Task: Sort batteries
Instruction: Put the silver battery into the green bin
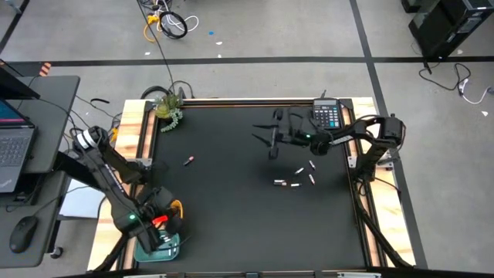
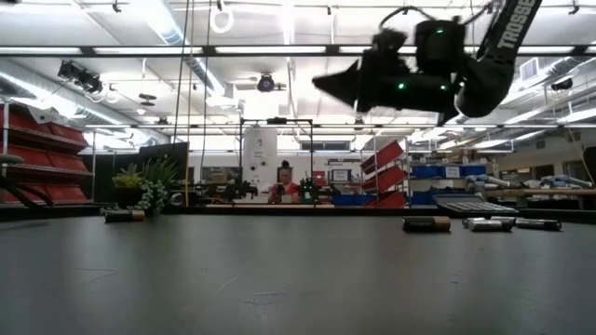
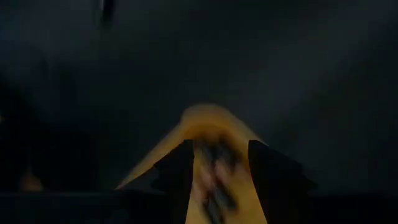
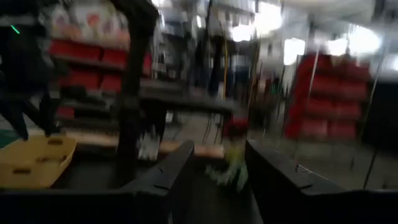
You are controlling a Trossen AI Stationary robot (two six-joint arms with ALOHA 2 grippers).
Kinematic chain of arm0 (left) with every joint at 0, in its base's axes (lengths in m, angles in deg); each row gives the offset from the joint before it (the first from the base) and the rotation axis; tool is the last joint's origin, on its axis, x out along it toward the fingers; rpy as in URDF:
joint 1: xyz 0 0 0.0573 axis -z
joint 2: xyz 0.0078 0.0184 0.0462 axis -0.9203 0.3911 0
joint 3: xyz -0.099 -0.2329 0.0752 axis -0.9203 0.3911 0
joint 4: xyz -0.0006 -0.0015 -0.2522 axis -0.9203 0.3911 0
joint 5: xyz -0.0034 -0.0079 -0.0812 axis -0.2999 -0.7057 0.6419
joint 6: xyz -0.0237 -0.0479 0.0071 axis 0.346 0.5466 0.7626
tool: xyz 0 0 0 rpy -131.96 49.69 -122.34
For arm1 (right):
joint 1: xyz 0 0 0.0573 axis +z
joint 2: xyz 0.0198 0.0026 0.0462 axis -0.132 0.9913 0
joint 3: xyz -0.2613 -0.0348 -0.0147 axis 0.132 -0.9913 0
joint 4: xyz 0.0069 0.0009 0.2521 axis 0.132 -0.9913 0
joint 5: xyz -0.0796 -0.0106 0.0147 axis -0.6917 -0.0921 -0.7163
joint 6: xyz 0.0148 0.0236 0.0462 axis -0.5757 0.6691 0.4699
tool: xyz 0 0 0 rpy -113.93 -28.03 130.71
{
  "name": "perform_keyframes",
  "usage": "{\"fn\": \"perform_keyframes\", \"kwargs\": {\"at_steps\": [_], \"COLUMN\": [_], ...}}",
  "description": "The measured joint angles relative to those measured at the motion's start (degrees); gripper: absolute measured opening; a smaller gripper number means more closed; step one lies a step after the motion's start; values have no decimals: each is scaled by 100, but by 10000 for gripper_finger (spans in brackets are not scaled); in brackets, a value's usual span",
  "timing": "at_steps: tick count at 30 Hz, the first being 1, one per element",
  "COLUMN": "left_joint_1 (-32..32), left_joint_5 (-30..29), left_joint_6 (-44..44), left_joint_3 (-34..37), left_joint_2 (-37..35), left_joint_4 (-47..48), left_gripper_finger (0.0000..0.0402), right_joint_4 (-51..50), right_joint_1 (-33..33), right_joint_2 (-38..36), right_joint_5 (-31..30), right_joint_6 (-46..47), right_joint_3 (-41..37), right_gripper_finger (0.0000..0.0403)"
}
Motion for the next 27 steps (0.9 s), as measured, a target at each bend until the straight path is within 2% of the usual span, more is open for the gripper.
{"fn": "perform_keyframes", "kwargs": {"at_steps": [6, 9, 11, 15, 20, 23, 27], "left_joint_1": [-424, -699, -875, -1247, -1687, -1926, -2143], "left_joint_5": [-2324, -3376, -3837, -4423, -4965, -5078, -5246], "left_joint_6": [-2151, -2876, -3120, -3447, -3747, -3845, -3845], "left_joint_3": [20, 20, 20, 20, 20, 20, 20], "left_joint_2": [0, 0, 0, 0, 0, 0, 0], "left_joint_4": [381, 455, 456, 458, 457, 433, 332], "left_gripper_finger": [162, 162, 162, 162, 162, 162, 162], "right_joint_4": [-2355, -4148, -5439, -7288, -9008, -9153, -8624], "right_joint_1": [73, 231, 412, 872, 1396, 1874, 2521], "right_joint_2": [-109, -591, -953, -1586, -2014, -2018, -1835], "right_joint_5": [-51, -319, -705, -1452, -1518, -1521, -1883], "right_joint_6": [360, 477, 578, 933, 1596, 1734, 1945], "right_joint_3": [389, 567, 664, 673, 620, 409, -41], "right_gripper_finger": [155, 155, 155, 155, 155, 155, 155]}}
